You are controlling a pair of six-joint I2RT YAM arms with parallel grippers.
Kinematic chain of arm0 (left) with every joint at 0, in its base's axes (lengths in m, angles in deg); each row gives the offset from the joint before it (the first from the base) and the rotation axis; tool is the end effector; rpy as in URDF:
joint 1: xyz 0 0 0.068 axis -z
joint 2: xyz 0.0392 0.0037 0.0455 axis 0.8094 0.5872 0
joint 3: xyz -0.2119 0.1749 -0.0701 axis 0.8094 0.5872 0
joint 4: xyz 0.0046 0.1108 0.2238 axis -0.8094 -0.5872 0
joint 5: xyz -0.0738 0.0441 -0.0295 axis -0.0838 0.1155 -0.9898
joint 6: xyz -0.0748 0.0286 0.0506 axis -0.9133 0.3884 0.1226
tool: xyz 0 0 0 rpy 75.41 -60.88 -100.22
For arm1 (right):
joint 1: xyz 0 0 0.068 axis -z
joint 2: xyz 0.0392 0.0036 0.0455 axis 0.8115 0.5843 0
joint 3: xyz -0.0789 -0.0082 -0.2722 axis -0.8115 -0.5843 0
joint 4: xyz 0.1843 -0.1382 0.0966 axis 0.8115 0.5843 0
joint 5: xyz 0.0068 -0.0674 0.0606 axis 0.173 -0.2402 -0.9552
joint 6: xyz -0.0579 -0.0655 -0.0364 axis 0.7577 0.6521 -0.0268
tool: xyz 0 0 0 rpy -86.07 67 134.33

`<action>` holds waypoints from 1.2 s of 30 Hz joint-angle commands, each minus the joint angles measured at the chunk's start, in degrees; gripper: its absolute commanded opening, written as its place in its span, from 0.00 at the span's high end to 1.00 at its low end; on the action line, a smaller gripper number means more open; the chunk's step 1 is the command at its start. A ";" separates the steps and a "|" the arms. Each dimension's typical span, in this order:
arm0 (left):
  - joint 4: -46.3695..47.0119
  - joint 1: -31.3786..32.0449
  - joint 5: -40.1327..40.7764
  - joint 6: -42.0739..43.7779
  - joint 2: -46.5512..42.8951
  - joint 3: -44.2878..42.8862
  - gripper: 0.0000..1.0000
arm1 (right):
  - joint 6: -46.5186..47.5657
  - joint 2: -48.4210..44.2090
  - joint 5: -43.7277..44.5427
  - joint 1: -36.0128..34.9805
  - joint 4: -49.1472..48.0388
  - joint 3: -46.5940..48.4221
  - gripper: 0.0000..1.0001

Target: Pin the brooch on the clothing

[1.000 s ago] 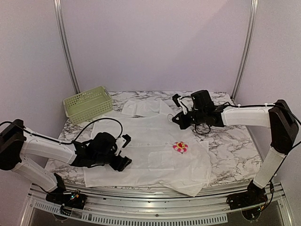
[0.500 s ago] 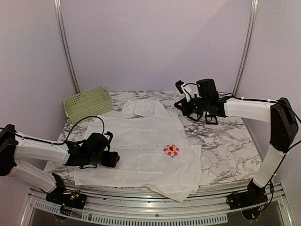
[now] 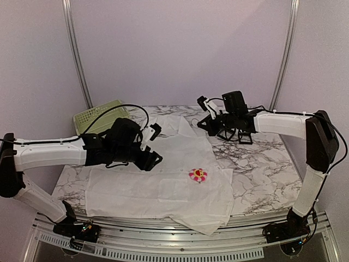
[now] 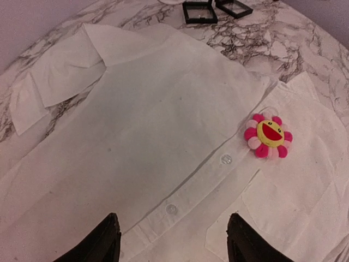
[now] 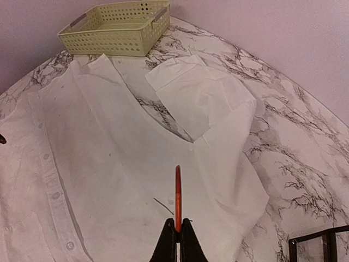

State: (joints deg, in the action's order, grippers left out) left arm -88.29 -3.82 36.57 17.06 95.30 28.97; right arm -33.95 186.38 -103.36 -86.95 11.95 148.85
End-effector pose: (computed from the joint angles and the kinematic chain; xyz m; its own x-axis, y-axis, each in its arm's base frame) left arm 0.2174 -0.2474 0.2267 -0.5025 0.4126 -0.7598 0.6587 0.7519 -0.0273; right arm 0.3672 0.2681 0.2395 -0.3674 -0.3566 -0.8590 -0.7825 0.6177 0.0782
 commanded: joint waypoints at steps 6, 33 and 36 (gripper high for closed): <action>-3.78 -3.90 -18.75 26.06 15.86 -9.96 0.30 | -6.37 1.82 1.66 -0.43 3.80 4.30 1.00; 6.39 -5.64 -29.90 23.25 19.46 -4.85 0.29 | -15.54 0.37 16.39 -9.42 -1.05 -2.26 1.00; 10.53 -5.66 -24.62 17.55 23.49 -9.45 0.29 | -13.62 0.70 17.90 -9.05 -0.67 -1.83 1.00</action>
State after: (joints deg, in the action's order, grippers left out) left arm -84.02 -8.35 8.50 43.40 114.79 25.01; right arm -50.23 188.06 -88.47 -96.20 11.51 146.32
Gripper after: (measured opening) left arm 0.713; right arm 0.009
